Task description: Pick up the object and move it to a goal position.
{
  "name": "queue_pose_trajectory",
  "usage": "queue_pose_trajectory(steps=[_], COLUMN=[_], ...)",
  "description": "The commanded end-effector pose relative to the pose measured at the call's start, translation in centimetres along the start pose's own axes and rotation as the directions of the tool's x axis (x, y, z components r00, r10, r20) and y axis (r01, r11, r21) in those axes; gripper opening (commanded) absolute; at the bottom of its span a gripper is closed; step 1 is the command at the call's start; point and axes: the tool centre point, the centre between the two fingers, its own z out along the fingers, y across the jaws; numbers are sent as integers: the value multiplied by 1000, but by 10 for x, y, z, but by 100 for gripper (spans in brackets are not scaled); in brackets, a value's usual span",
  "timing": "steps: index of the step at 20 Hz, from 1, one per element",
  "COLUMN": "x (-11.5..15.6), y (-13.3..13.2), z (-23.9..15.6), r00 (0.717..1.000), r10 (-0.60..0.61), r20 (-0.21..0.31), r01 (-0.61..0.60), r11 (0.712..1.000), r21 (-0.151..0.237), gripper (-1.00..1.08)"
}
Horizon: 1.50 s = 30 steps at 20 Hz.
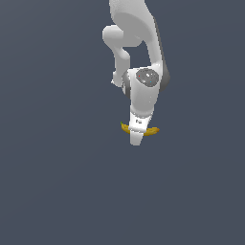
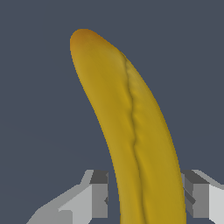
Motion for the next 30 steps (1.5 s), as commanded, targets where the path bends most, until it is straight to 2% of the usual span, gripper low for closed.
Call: queue_pose_trajectory(steps=[1, 21, 30], x=[5, 46, 59], y=[-5, -42, -50], z=[-29, -258, -332], r00=[1000, 1000, 1000], r10=[-1, -3, 0], r20=[0, -3, -3], r01=[1, 3, 0], r11=[1000, 1000, 1000], r21=[-2, 0, 0], gripper=[-100, -100, -100])
